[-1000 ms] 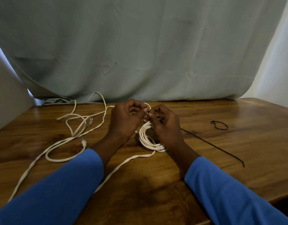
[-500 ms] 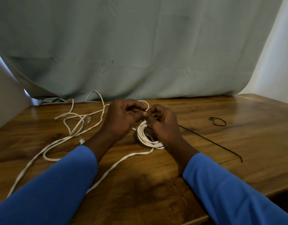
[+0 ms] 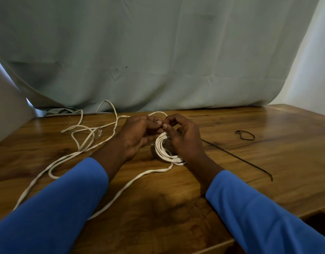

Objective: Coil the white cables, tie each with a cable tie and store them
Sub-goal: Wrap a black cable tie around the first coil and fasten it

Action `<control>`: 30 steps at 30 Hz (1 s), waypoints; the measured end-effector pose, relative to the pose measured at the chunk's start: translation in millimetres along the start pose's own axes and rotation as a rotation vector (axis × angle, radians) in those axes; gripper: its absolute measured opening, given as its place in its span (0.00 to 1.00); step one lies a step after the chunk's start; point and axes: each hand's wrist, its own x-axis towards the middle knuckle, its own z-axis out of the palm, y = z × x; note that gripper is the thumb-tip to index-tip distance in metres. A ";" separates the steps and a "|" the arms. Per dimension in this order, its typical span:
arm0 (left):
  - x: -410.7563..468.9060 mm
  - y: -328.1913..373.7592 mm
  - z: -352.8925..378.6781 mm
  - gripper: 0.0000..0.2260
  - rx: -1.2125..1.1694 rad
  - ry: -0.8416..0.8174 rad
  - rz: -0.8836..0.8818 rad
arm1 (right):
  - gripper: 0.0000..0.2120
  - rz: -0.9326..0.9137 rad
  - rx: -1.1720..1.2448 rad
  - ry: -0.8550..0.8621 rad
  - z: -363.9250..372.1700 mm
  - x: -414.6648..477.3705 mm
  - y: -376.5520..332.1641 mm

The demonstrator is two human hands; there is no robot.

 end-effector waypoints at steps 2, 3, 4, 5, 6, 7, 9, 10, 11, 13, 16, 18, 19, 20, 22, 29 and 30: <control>1.2 1.9 -7.6 0.06 -0.058 -0.057 -0.079 | 0.04 -0.007 0.001 -0.029 0.7 -0.2 -1.5; 1.2 1.5 -10.3 0.05 -0.045 -0.070 -0.067 | 0.04 -0.007 0.006 -0.038 0.8 -0.4 -2.3; 0.1 0.5 -11.1 0.05 -0.028 -0.067 -0.027 | 0.04 0.005 0.016 -0.042 0.7 -0.5 -3.1; -1.3 -1.2 -10.4 0.05 -0.017 -0.050 0.033 | 0.04 0.025 0.030 -0.041 0.2 -0.7 -4.0; -2.6 -2.8 -9.3 0.05 0.004 -0.030 0.104 | 0.04 0.049 0.046 -0.038 -0.6 -1.0 -4.6; -3.4 -4.0 -8.3 0.05 0.050 -0.017 0.182 | 0.04 0.073 0.062 -0.036 -1.0 -1.3 -4.6; -2.1 -4.5 -9.4 0.06 0.247 0.006 0.344 | 0.05 0.107 0.085 -0.035 -1.5 -1.9 -5.4; 0.0 -3.6 -11.5 0.07 0.369 0.014 0.422 | 0.07 0.121 0.092 -0.034 -1.8 -2.0 -6.6; 2.2 -1.7 -14.2 0.07 0.481 0.020 0.486 | 0.10 0.134 0.095 -0.035 -1.9 -1.9 -7.4; 3.7 1.9 -19.5 0.08 0.654 0.026 0.560 | 0.11 0.152 0.092 -0.042 -2.2 -2.0 -8.3; 3.1 4.2 -21.9 0.07 0.882 0.044 0.627 | 0.05 0.147 0.081 -0.039 -2.1 -2.5 -7.8; 3.7 3.8 -21.5 0.08 0.941 0.043 0.632 | 0.05 0.133 0.065 -0.032 -2.3 -2.2 -8.0; 3.7 3.5 -21.2 0.08 0.953 0.043 0.635 | 0.05 0.127 0.058 -0.032 -2.4 -2.0 -7.8; 3.7 3.1 -20.8 0.08 0.963 0.047 0.643 | 0.05 0.122 0.054 -0.036 -2.6 -1.9 -7.8; 2.5 2.8 -19.9 0.08 0.980 0.061 0.666 | 0.05 0.119 0.053 -0.046 -2.4 -2.2 -7.7; 1.0 2.8 -20.0 0.09 1.015 0.078 0.700 | 0.06 0.131 0.053 -0.071 -2.2 -2.4 -7.0; 0.6 2.7 -19.7 0.09 1.020 0.071 0.703 | 0.06 0.127 0.054 -0.074 -2.5 -2.3 -7.3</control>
